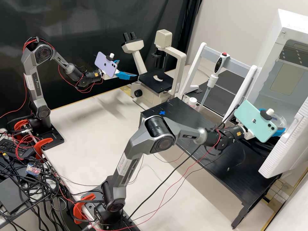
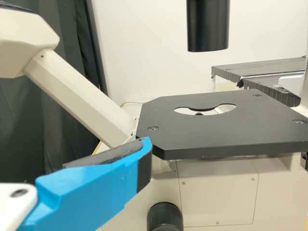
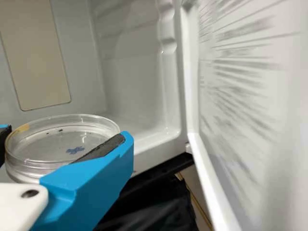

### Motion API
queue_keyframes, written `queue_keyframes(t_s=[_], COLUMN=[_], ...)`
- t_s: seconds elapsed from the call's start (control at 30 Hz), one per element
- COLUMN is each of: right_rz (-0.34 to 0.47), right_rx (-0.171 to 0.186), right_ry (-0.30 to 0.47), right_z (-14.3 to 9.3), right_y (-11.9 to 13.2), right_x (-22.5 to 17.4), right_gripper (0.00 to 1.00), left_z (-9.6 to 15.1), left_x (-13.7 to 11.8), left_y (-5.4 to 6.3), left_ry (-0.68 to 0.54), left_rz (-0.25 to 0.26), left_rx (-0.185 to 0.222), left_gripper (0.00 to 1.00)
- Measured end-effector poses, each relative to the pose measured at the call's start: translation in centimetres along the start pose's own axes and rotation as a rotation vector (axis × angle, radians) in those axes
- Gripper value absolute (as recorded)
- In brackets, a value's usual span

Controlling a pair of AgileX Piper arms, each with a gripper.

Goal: Move the petri dish to the incubator

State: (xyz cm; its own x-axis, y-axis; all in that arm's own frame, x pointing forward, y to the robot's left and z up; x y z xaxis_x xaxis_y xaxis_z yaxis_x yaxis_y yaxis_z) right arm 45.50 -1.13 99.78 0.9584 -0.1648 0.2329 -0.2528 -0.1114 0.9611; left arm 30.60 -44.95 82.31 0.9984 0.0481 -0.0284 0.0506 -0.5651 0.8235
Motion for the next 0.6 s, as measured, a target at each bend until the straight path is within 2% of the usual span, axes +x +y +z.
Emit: queue_keyframes(t_s=[0.23, 0.37, 0.43, 0.6], right_rz=[-0.018, -0.027, -0.038, -0.055], right_rx=[-0.011, 0.001, -0.031, -0.059], right_ry=[-0.052, -0.08, -0.087, -0.089], right_z=[-0.7, -0.5, -0.7, -0.9], right_y=[-1.1, -1.7, -2.1, -3.0], right_x=[4.3, 6.0, 6.7, 7.8], right_gripper=[0.0, 0.0, 0.0, 0.0], left_z=[0.0, 0.0, 0.0, 0.0], left_x=[0.0, 0.0, 0.0, 0.0], left_y=[0.0, 0.0, 0.0, 0.0], left_ry=[0.0, 0.0, 0.0, 0.0], left_rz=[0.0, 0.0, 0.0, 0.0], left_rx=[0.0, 0.0, 0.0, 0.0], left_gripper=[1.0, 1.0, 1.0, 1.0])
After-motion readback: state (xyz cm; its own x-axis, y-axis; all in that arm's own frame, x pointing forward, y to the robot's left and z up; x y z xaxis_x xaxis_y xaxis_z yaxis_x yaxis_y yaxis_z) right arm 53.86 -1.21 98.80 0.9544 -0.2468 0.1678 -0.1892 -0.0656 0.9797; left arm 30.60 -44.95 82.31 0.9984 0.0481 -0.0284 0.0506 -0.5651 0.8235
